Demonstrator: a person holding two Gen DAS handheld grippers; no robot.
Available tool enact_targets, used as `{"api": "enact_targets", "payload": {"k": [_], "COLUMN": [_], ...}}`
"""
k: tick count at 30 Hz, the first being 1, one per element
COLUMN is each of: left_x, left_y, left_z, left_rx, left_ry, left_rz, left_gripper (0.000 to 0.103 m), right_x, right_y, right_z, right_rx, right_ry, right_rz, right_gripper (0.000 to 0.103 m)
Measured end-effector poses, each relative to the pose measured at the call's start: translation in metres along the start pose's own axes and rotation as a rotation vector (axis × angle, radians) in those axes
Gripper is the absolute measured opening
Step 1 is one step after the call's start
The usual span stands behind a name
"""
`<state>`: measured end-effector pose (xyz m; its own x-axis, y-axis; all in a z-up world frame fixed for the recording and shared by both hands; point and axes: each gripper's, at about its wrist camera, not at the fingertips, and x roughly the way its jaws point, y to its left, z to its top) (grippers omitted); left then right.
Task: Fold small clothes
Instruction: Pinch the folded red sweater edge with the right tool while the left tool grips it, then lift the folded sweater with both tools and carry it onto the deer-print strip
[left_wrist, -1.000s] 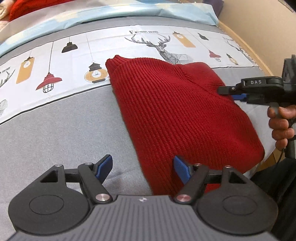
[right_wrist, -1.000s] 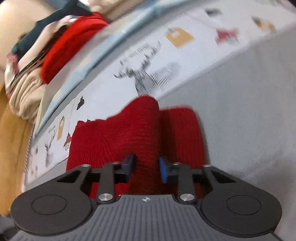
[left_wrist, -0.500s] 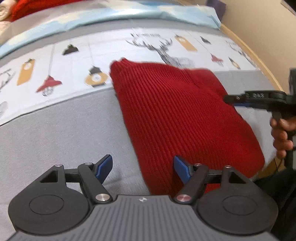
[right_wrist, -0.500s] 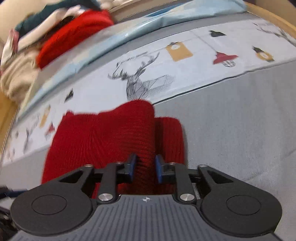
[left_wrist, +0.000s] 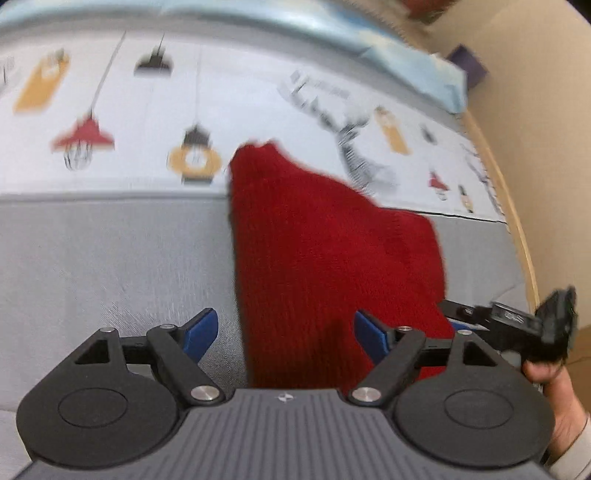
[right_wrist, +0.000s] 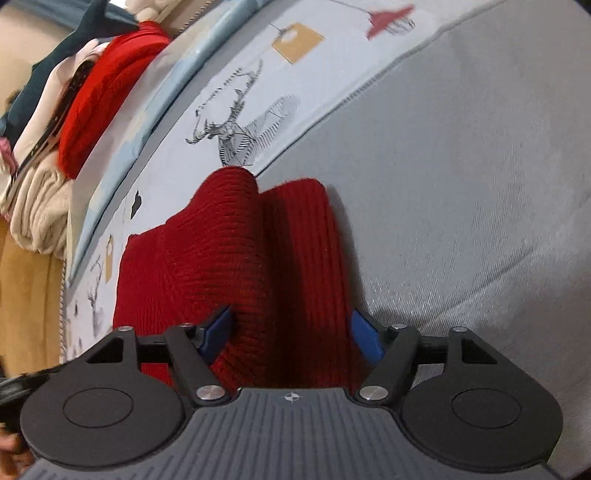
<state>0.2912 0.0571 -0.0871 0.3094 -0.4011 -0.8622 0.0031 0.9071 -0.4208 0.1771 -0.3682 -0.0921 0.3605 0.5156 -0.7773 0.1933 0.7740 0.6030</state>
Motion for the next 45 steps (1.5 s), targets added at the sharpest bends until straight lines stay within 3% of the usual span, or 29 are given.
{"api": "enact_targets", "payload": {"k": [4, 10, 11, 14, 15, 17, 20, 22, 23, 28, 33, 35, 37, 39, 41, 42, 45], "left_x": [0.039, 0.065, 0.069, 0.076, 0.078, 0.079, 0.068, 0.050, 0.039, -0.015, -0.050, -0.060, -0.071, -0.074, -0.068, -0.064, -0.049], "left_y": [0.029, 0.026, 0.027, 0.029, 0.029, 0.027, 0.022, 0.019, 0.016, 0.006, 0.026, 0.038, 0.048, 0.057, 0.063, 0.065, 0.077], "left_z": [0.007, 0.024, 0.025, 0.028, 0.029, 0.032, 0.039, 0.048, 0.053, 0.074, 0.086, 0.087, 0.086, 0.085, 0.083, 0.081, 0.075], "left_rx": [-0.211, -0.210, -0.222, -0.218, -0.219, -0.217, -0.208, -0.192, -0.171, -0.006, 0.023, -0.025, -0.053, -0.072, -0.092, -0.092, -0.092], "left_ry": [0.088, 0.088, 0.092, 0.086, 0.086, 0.084, 0.056, 0.002, -0.037, -0.266, -0.406, -0.463, -0.502, -0.463, -0.391, -0.345, -0.252], "left_rz": [-0.089, -0.134, -0.146, -0.161, -0.171, -0.171, -0.143, -0.139, -0.141, -0.047, 0.032, 0.097, 0.132, 0.110, 0.084, 0.077, 0.107], "left_gripper": [0.088, 0.099, 0.100, 0.100, 0.099, 0.095, 0.071, 0.056, 0.055, 0.054, 0.059, 0.061, 0.063, 0.063, 0.063, 0.065, 0.066], "right_x": [0.009, 0.018, 0.020, 0.022, 0.022, 0.024, 0.023, 0.017, 0.016, 0.016, 0.030, 0.039, 0.048, 0.048, 0.045, 0.044, 0.047], "right_y": [0.000, 0.008, 0.009, 0.013, 0.014, 0.020, 0.032, 0.050, 0.057, 0.103, 0.147, 0.159, 0.166, 0.165, 0.161, 0.159, 0.150], "right_z": [0.003, 0.009, 0.010, 0.013, 0.015, 0.016, 0.017, 0.022, 0.026, 0.038, 0.039, 0.040, 0.041, 0.043, 0.046, 0.046, 0.040], "right_rx": [0.021, 0.006, 0.010, 0.007, 0.006, 0.000, -0.050, -0.119, -0.130, -0.193, -0.278, -0.299, -0.327, -0.330, -0.292, -0.273, -0.245], "right_ry": [0.023, 0.031, 0.030, 0.016, 0.013, 0.005, -0.033, -0.097, -0.125, -0.255, -0.340, -0.353, -0.369, -0.390, -0.387, -0.377, -0.276], "right_rz": [0.012, 0.017, 0.021, 0.039, 0.051, 0.058, 0.046, 0.067, 0.092, 0.181, 0.216, 0.191, 0.097, 0.024, 0.016, 0.020, 0.043], "right_gripper": [0.079, 0.080, 0.078, 0.059, 0.051, 0.046, 0.040, 0.038, 0.038, 0.037, 0.037, 0.040, 0.043, 0.043, 0.043, 0.048, 0.056]}}
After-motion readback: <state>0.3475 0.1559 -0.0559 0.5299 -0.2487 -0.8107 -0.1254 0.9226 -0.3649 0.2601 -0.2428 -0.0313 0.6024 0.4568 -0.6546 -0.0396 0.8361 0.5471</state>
